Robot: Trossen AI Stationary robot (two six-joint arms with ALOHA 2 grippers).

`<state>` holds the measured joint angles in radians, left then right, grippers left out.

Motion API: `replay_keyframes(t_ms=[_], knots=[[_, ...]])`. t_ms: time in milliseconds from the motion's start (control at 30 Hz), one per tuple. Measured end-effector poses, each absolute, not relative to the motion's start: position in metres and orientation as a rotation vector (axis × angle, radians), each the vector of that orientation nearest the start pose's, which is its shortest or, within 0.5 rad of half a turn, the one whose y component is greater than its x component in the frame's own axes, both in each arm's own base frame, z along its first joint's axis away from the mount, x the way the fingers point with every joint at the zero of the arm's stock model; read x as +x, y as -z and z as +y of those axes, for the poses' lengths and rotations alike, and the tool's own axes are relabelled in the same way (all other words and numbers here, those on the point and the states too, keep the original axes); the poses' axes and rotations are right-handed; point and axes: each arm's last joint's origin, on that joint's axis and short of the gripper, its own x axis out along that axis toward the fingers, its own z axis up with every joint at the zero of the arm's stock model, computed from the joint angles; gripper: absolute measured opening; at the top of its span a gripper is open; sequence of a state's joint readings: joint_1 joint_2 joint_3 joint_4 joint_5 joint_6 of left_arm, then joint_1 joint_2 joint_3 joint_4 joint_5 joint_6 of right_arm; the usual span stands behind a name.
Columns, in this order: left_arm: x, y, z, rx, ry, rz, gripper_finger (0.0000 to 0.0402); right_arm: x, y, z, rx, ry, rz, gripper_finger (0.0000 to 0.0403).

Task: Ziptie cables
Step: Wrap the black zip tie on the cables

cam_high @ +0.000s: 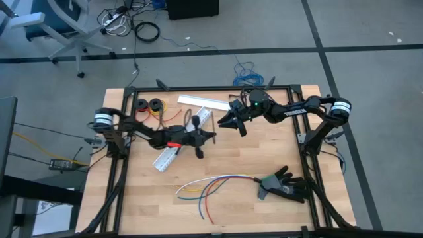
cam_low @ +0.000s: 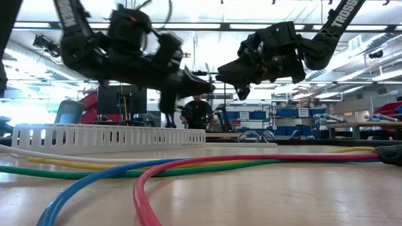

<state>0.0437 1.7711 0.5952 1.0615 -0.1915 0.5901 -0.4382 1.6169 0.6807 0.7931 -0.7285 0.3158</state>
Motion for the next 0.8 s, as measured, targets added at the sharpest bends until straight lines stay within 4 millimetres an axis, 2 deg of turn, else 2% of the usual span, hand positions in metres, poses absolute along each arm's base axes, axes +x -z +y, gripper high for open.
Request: replay_keyframes(t_ms=[200,333,467,600,700,800], knots=[[0.288,-0.166,0.007,0.473,-0.174,0.125,0.0003,0.296,-0.189,-0.105,0.502,-0.286,0.225,0.013],[0.267,-0.164,0.001,0.439,-0.142,0.171,0.0003,0.3,-0.189,-0.098,0.518,-0.263,0.22,0.0128],[0.251,-0.163,0.001,0.334,-0.151,0.163,0.0003,0.3,-0.189,-0.089,0.579,-0.272,0.267,0.0122],[0.241,-0.158,0.002,0.32,-0.152,0.182,0.0003,0.294,-0.192,-0.066,0.572,-0.252,0.396,0.0114],[0.24,-0.157,0.002,0.318,-0.151,0.185,0.0003,0.281,-0.202,-0.045,0.488,-0.133,0.496,0.0107],[0.237,-0.154,0.002,0.318,-0.15,0.193,0.0003,0.26,-0.219,-0.019,0.38,0.014,0.554,0.0102]])
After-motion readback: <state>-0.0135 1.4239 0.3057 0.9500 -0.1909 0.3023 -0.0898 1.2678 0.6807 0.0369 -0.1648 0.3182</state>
